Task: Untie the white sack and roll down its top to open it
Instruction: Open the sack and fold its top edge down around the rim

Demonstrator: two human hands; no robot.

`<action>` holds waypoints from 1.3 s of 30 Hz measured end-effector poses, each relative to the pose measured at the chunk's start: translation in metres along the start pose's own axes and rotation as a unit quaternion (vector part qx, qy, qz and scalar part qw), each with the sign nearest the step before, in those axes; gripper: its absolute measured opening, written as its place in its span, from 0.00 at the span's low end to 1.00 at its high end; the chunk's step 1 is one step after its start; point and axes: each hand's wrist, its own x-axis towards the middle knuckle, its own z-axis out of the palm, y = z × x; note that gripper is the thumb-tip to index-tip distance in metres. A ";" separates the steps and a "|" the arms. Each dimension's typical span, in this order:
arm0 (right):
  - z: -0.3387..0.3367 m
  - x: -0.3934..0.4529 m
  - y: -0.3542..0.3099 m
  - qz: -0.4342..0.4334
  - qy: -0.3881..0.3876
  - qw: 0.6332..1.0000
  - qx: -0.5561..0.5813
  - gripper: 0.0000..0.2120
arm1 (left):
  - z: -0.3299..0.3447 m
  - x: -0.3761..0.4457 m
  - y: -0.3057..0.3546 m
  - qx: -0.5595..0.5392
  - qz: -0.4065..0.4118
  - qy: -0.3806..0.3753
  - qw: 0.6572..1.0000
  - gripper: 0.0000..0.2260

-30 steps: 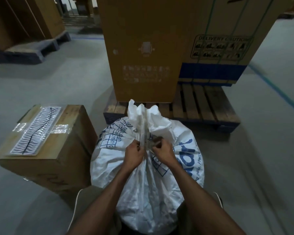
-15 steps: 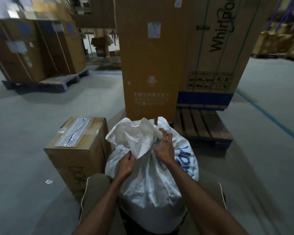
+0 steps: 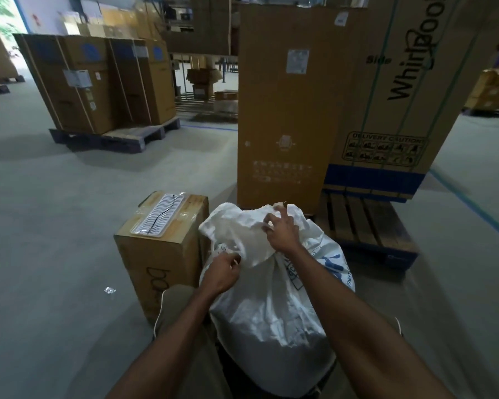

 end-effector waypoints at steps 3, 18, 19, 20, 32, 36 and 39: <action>0.001 -0.012 -0.001 -0.002 0.009 0.999 -0.031 0.13 | -0.004 0.001 0.024 -0.029 -0.036 0.192 0.980 0.05; -0.009 -0.050 0.057 0.038 -0.078 0.965 0.247 0.09 | -0.013 0.043 0.062 0.153 -0.005 -0.421 0.894 0.23; -0.007 -0.047 0.062 0.032 -0.042 0.977 0.206 0.12 | -0.008 0.043 0.058 0.148 -0.006 -0.434 0.888 0.21; -0.006 -0.042 0.066 0.020 -0.029 0.989 0.142 0.17 | -0.004 0.043 0.055 0.134 -0.008 -0.430 0.893 0.19; -0.002 -0.020 0.081 -0.113 -0.087 0.953 -0.266 0.45 | 0.015 0.078 0.067 0.169 -0.054 -0.508 0.843 0.18; 0.008 -0.004 0.080 -0.144 -0.078 0.937 -0.309 0.31 | 0.018 0.083 0.068 0.196 0.019 -0.430 0.881 0.19; 0.004 -0.004 0.076 -0.141 -0.086 0.948 -0.271 0.21 | 0.020 0.089 0.062 0.158 0.046 -0.334 0.928 0.12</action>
